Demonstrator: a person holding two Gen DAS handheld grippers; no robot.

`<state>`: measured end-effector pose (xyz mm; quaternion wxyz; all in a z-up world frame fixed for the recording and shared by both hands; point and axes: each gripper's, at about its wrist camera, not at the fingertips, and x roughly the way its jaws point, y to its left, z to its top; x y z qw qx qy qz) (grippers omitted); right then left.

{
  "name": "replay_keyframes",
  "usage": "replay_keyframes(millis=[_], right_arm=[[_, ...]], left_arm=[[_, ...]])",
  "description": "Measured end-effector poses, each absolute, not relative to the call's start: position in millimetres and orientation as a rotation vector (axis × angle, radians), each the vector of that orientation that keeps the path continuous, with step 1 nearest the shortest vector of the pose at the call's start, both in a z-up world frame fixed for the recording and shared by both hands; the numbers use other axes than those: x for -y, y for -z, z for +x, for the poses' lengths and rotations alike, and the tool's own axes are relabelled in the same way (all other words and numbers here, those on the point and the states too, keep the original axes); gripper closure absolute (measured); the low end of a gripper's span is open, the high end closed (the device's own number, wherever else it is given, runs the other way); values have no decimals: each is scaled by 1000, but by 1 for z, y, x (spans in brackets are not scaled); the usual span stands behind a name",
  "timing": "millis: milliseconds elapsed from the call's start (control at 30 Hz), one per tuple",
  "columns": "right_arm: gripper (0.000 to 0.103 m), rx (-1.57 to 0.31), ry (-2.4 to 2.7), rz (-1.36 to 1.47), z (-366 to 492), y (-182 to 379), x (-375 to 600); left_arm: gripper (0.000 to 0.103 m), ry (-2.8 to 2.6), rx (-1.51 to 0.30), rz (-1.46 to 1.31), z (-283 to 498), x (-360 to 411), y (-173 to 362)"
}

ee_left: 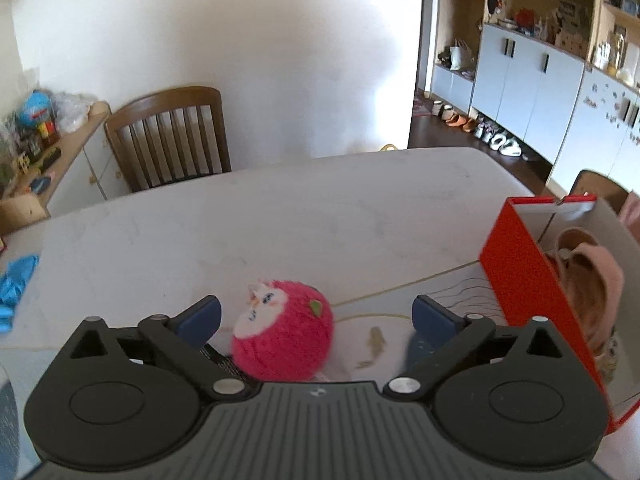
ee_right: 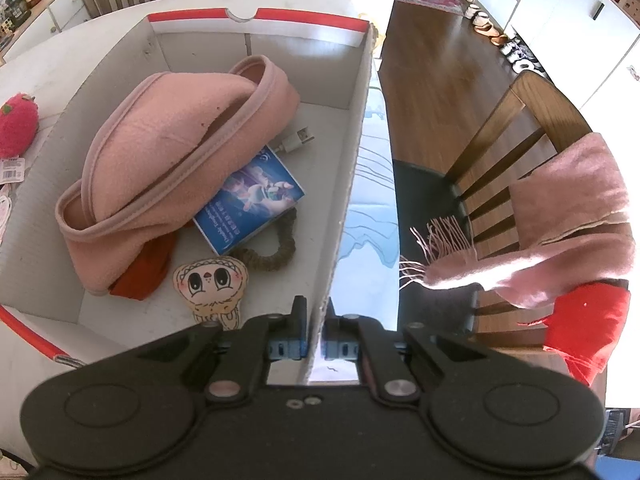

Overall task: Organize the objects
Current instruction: 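Withdraw the left tool from the box back toward the pile, then grasp the pink fluffy plush toy with the left gripper and lift it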

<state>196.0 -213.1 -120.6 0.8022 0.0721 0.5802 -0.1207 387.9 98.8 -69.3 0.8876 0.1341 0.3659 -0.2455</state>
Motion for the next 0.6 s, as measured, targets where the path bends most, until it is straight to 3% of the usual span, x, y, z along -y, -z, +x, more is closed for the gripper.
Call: replay_keyframes(millis=[600], right_arm=[[98, -1280, 298, 173, 201, 128, 213]], left_arm=[[0, 490, -966, 296, 464, -92, 148]])
